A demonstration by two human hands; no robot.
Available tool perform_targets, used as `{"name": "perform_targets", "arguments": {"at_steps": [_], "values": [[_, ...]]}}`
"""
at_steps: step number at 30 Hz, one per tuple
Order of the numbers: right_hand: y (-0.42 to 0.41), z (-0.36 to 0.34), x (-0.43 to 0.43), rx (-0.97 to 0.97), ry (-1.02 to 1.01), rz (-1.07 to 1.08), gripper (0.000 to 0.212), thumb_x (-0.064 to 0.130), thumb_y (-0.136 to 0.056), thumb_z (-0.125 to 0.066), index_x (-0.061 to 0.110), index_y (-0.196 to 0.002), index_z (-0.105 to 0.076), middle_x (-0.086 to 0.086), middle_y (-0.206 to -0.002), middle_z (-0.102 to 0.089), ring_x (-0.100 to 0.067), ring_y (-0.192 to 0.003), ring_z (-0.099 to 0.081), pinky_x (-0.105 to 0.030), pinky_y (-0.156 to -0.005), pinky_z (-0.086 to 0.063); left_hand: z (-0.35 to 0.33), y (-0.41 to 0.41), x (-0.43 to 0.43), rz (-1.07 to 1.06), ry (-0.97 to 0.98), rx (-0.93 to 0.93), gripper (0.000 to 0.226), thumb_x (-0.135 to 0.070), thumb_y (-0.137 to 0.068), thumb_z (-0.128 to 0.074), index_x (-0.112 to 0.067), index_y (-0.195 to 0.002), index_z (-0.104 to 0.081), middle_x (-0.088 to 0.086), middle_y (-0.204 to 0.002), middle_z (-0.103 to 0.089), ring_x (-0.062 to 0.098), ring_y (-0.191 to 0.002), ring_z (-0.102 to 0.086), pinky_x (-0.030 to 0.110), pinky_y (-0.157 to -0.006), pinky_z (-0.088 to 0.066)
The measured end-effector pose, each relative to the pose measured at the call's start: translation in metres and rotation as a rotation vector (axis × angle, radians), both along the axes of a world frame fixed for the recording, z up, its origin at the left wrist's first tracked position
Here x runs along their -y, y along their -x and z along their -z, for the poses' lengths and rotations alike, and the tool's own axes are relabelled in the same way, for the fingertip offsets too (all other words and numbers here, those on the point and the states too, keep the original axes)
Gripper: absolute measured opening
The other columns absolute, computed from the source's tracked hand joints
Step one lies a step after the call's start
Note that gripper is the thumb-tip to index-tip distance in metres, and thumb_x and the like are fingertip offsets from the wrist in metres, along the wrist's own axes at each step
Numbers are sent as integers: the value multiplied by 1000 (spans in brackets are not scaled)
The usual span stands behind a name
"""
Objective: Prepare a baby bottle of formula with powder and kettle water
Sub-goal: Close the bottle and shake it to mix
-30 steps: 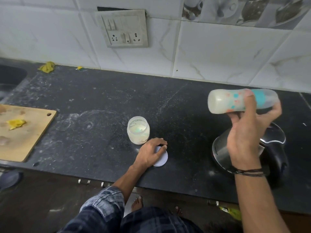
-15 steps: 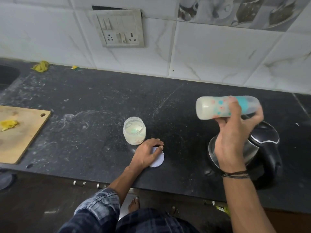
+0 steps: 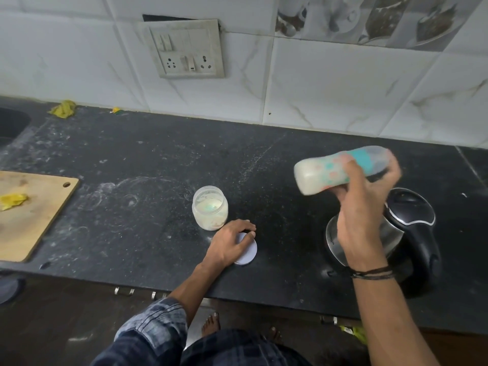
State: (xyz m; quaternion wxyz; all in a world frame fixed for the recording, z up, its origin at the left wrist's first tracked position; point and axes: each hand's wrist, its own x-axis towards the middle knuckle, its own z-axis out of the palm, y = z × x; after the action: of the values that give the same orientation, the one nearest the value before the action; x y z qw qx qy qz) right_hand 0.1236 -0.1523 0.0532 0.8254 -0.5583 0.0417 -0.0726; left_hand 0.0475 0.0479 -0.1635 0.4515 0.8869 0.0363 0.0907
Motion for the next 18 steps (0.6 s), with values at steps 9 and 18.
{"name": "perform_targets", "arguments": {"at_steps": [9, 18], "values": [[4, 6, 1, -12, -62, 33, 61, 15, -93, -74, 18, -141, -36, -12, -132, -62, -23, -115, -70, -37, -78, -61, -1, 0, 1, 1, -1, -12, 25, -36, -92, -57, -23, -106, -73, -15, -115, -70, -3, -119, -56, 22, -99, -44], [2, 7, 7, 0, -13, 46, 61, 12, -96, -71, 16, -144, -33, -1, -122, -62, -15, -107, -71, -34, -76, -61, -3, 0, 1, -9, -2, -11, 23, -34, -93, -58, -23, -106, -73, -16, -115, -69, -5, -117, -55, 20, -98, -42]]}}
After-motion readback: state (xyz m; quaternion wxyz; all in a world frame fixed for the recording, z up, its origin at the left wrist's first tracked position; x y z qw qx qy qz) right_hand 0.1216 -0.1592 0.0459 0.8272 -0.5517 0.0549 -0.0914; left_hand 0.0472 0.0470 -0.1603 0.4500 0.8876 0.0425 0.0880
